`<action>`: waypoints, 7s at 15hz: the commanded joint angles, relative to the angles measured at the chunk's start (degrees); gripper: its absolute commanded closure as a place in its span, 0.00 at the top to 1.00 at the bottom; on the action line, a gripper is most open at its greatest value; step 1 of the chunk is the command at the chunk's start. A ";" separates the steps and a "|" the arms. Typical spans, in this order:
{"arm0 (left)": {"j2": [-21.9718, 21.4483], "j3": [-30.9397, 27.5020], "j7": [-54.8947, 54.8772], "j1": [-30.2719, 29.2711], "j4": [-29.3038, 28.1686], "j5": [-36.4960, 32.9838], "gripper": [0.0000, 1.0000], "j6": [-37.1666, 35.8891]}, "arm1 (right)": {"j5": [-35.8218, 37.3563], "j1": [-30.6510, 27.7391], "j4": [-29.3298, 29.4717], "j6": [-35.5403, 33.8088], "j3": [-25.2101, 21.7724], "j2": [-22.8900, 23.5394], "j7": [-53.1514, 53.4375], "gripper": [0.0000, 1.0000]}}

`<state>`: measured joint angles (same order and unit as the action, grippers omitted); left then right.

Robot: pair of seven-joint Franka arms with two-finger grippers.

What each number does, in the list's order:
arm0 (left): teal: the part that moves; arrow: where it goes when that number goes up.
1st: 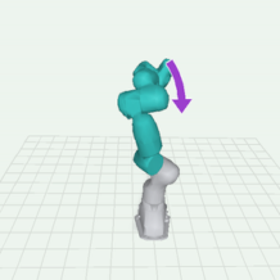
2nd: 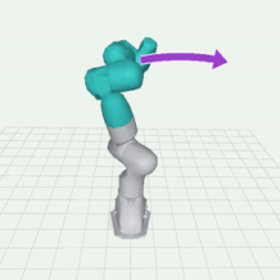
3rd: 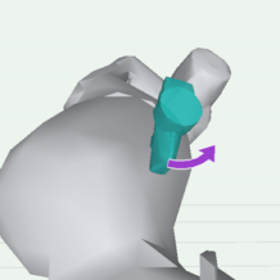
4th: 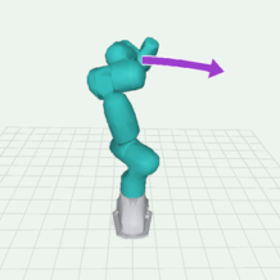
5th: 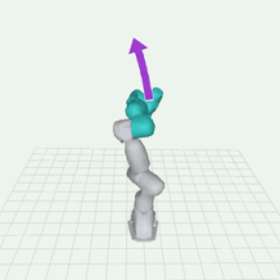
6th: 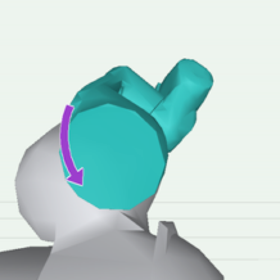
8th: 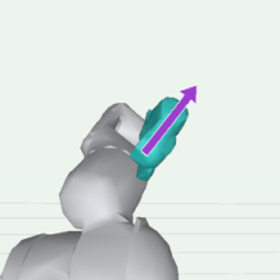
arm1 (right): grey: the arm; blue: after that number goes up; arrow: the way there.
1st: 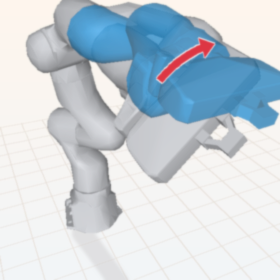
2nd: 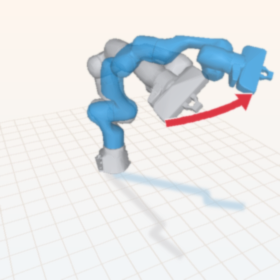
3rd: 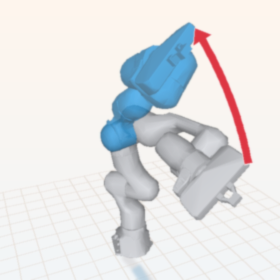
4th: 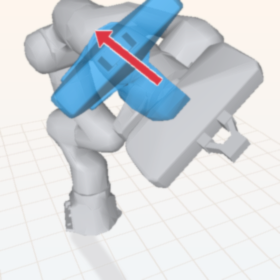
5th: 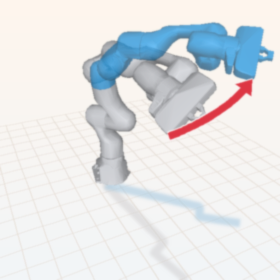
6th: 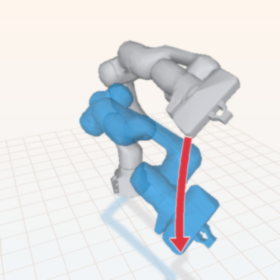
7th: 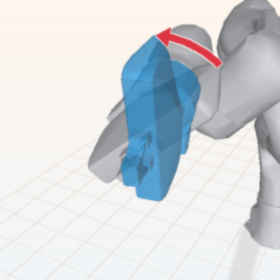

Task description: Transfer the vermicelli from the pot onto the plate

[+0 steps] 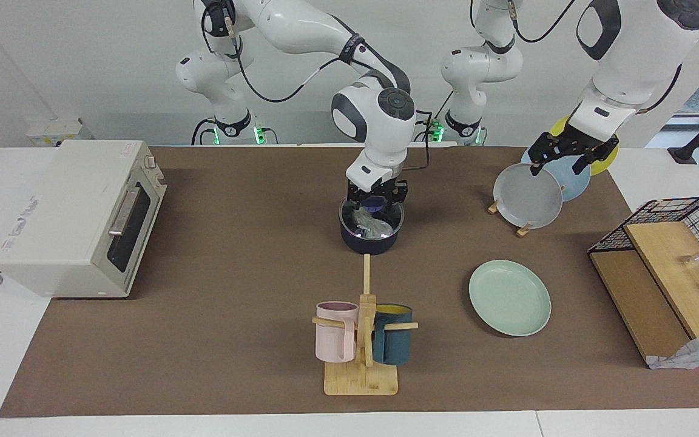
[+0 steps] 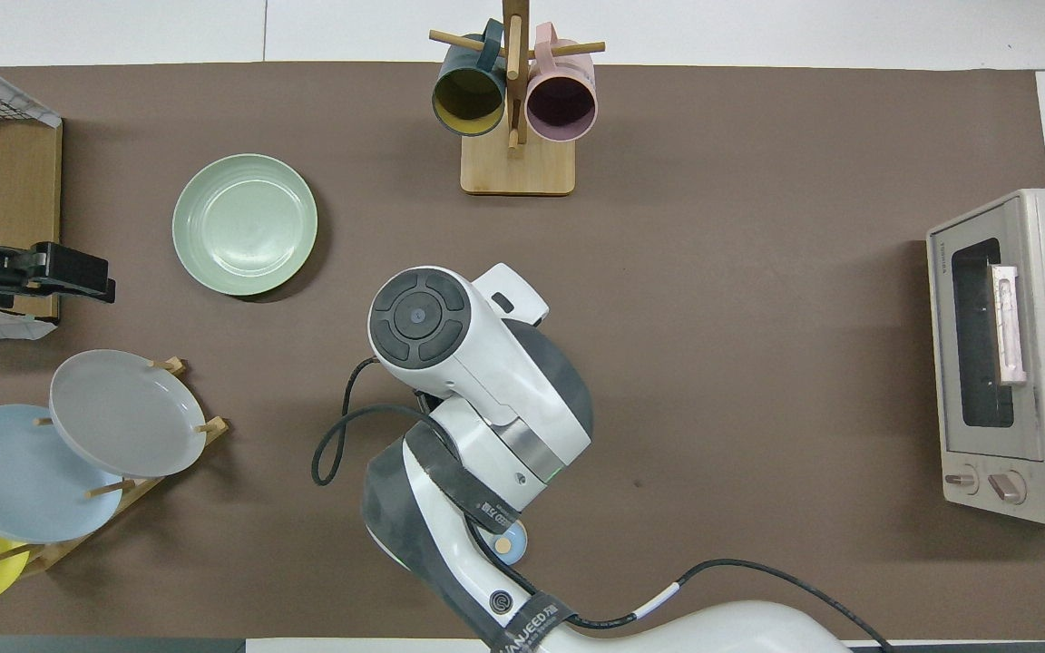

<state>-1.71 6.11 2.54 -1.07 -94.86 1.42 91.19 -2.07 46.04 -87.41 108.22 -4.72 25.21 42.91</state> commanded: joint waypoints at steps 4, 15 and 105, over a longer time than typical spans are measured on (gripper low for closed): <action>-1.46 0.13 0.45 -0.51 -1.38 0.69 1.00 0.13 | -0.83 -0.16 -2.06 0.94 0.15 -1.66 -0.46 0.61; -1.37 0.13 0.71 -0.25 -1.30 0.60 1.00 1.01 | -0.57 -5.68 3.65 -6.44 -0.11 -3.58 -8.79 0.57; 0.30 -3.74 3.61 4.32 1.78 0.25 1.00 -3.56 | 4.88 -41.82 -5.23 -20.42 -0.20 -25.65 -50.30 1.00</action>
<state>-3.19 3.13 5.50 2.09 -95.77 3.04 89.55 1.51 4.29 -92.86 86.78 -5.64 -0.35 -8.25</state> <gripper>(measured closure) 0.000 0.000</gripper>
